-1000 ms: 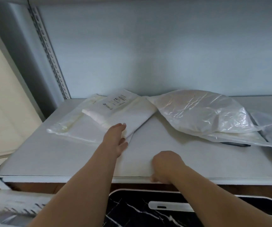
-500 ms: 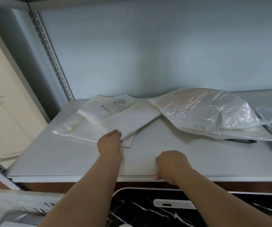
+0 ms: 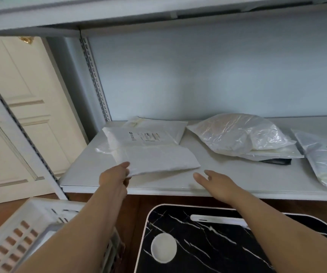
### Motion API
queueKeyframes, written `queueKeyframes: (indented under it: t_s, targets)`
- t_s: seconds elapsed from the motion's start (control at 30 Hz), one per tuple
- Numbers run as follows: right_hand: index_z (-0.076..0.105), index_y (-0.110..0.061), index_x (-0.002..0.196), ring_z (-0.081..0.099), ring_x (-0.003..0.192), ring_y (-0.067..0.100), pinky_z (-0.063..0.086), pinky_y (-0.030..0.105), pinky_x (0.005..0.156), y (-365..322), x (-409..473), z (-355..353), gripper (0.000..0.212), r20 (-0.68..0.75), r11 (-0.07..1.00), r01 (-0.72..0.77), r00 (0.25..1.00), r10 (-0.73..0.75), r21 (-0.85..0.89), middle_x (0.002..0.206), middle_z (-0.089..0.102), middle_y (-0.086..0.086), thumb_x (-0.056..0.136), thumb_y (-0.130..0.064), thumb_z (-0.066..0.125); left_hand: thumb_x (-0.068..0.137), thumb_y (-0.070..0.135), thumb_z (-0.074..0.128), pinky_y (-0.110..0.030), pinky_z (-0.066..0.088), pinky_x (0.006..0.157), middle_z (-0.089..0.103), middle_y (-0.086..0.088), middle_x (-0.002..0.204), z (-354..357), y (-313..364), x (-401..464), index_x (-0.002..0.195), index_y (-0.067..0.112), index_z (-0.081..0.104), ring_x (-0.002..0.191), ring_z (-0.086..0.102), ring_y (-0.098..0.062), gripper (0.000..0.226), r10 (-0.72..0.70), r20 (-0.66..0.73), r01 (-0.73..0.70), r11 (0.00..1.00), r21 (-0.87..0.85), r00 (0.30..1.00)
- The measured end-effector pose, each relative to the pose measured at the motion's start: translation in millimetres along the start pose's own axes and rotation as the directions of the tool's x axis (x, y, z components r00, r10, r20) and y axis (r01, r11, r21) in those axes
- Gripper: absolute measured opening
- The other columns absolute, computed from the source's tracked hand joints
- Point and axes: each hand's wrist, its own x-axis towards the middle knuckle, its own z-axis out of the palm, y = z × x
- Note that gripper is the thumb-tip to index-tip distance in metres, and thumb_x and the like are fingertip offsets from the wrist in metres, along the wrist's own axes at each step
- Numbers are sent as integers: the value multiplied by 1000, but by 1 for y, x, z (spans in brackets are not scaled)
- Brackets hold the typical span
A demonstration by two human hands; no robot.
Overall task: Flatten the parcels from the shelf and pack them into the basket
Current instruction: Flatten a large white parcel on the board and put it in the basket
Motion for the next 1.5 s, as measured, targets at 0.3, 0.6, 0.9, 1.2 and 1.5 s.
queueKeyframes:
  t_s: [0.3,0.6,0.9,1.2,1.5]
  targets:
    - [33,-14,146,49,122,27,42,43,100,36,-76,10,80,-24,710,-169,967,253,684,136,46,2,84,-57,62,91,-11,42,-9,33,34,53,-6,84,-63,-51,-59,84,12,59,61,41,-12,29,-237,208,237,971,24,949]
    - [47,-15,107,56,93,24,49,37,80,83,-117,43,34,-281,823,-196,877,390,533,101,57,5,83,-13,71,75,-21,42,-30,47,51,55,-15,109,-92,-124,-80,120,11,45,84,57,-27,55,-153,286,-40,819,572,946]
    - [57,-14,103,62,88,16,50,27,67,107,-132,43,21,-22,869,-316,936,351,381,98,64,0,88,-24,68,89,-3,42,-27,53,55,55,-10,95,-97,-152,-96,97,7,50,86,58,-22,15,-317,235,-79,436,897,919]
    - [46,-8,133,65,94,26,55,34,76,136,-137,72,59,273,794,-604,753,598,-75,115,62,12,93,-50,55,100,32,44,-28,41,95,45,-14,141,-92,-181,-84,140,2,34,125,49,-28,51,-246,309,-299,81,951,919]
    - [4,-30,154,-3,149,23,7,43,119,131,-107,112,96,-157,859,-66,988,-17,-507,163,-1,3,76,-86,5,97,58,21,-42,13,119,1,-6,162,-68,-203,-73,154,28,6,149,2,-27,67,122,660,-643,-152,750,741]
